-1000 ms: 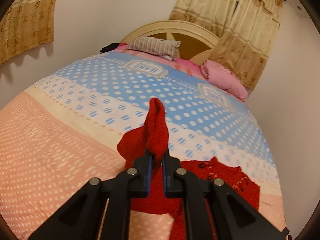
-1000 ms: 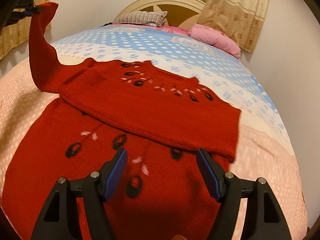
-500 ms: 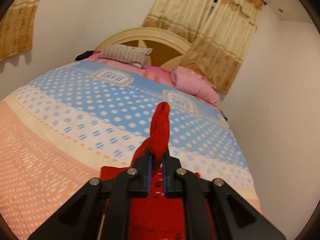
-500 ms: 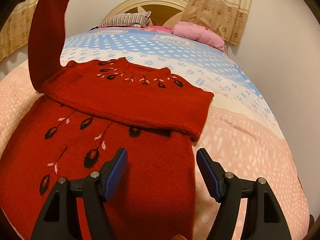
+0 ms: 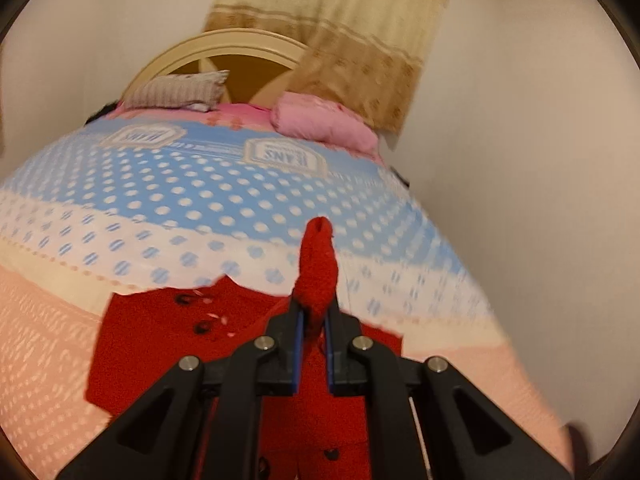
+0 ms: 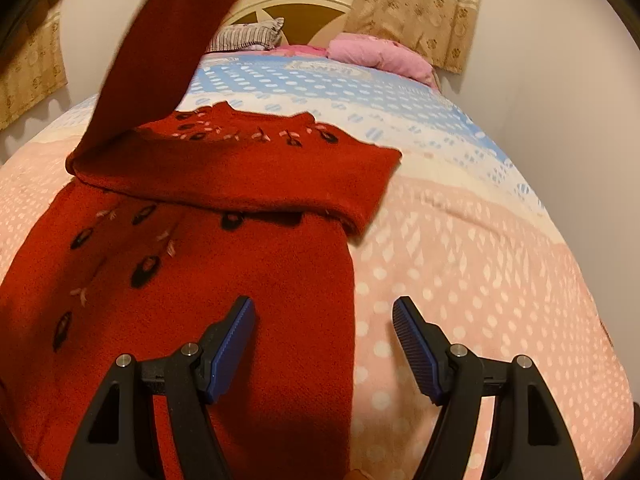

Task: Fold small clothes
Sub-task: 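Lay the sleeve on the cardigan and open the left tool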

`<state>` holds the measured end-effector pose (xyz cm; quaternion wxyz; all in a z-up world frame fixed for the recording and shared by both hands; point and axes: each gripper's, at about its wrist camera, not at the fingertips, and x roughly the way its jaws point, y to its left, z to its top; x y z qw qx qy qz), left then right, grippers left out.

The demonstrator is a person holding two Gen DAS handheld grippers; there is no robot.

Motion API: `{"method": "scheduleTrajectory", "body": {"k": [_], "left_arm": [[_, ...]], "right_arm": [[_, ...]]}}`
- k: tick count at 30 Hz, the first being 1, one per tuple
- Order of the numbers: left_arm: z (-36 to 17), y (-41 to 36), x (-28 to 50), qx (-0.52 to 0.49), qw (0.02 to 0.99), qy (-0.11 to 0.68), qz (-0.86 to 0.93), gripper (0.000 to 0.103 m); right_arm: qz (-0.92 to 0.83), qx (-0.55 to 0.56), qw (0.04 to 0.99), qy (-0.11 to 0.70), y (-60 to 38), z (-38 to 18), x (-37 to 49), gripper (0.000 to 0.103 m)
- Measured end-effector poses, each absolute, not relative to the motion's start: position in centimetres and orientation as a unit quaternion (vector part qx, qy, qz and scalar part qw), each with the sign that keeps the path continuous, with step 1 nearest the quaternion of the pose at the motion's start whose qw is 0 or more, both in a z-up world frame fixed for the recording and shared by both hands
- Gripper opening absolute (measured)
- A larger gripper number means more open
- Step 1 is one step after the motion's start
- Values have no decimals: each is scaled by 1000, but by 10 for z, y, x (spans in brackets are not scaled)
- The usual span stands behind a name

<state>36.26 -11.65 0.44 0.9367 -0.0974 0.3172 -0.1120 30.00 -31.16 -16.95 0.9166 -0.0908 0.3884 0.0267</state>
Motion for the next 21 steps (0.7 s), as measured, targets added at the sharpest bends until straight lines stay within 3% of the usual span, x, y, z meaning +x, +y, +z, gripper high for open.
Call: {"method": "scheduleTrajectory", "body": {"k": [3,6,8,10,14,18,21], "left_arm": [[-30,-153,362,-45,929,345,-126,17],[-50,-159,350,1,925,353,-138,30],[-46,-147,335,19,932,335,-134,57],[-45,-127,322,33,944,306,-122,75],[-53,-59,297,74,960,263,-65,95],[-84,3,294,124,955,267,25,98],[-104,33,312,89,944,314,58,98]], "right_arm": [[27,-81,916,391,-319,-178,297,72],[36,-58,919,389,-327,-178,294,72],[42,-51,919,389,-331,-179,293,72],[47,-41,919,390,-333,-180,294,72],[48,-39,921,384,-333,-176,292,72],[69,-19,928,367,-331,-153,294,72],[103,21,919,380,-324,-134,319,72]]}}
